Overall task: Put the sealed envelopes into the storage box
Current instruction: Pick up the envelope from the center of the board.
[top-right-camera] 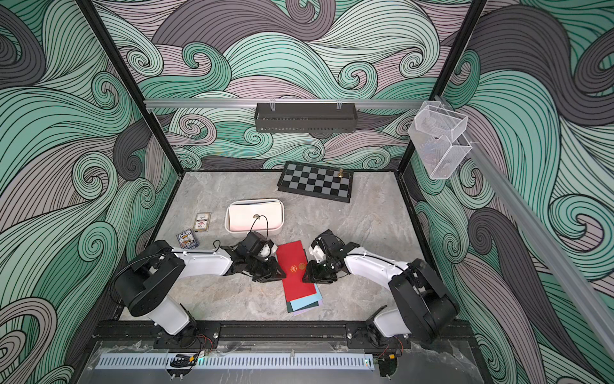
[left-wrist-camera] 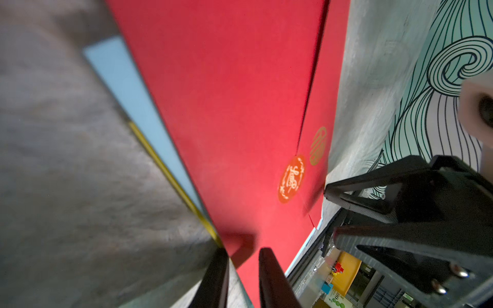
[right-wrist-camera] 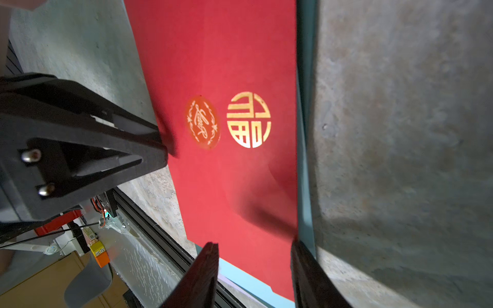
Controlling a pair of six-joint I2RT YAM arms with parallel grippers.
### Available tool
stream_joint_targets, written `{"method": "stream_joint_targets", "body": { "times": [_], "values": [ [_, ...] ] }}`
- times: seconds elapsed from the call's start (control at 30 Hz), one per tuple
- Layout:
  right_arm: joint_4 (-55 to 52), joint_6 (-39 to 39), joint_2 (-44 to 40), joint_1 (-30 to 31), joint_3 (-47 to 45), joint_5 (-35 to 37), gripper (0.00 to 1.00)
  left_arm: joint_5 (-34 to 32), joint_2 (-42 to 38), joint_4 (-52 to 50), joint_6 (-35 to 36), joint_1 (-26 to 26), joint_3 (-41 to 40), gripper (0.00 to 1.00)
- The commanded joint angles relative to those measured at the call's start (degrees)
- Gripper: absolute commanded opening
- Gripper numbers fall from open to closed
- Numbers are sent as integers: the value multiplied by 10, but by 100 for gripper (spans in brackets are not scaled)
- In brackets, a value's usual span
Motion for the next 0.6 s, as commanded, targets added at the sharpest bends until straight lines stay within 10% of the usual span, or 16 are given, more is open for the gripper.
{"method": "stream_joint_targets", "body": {
  "times": [0.0, 0.57],
  "values": [
    [6, 8, 7, 5, -8, -4, 48, -7, 13, -13, 8, 1, -11, 25],
    [-6, 1, 11, 5, -19, 22, 51, -7, 13, -10, 7, 1, -15, 24]
  ]
}}
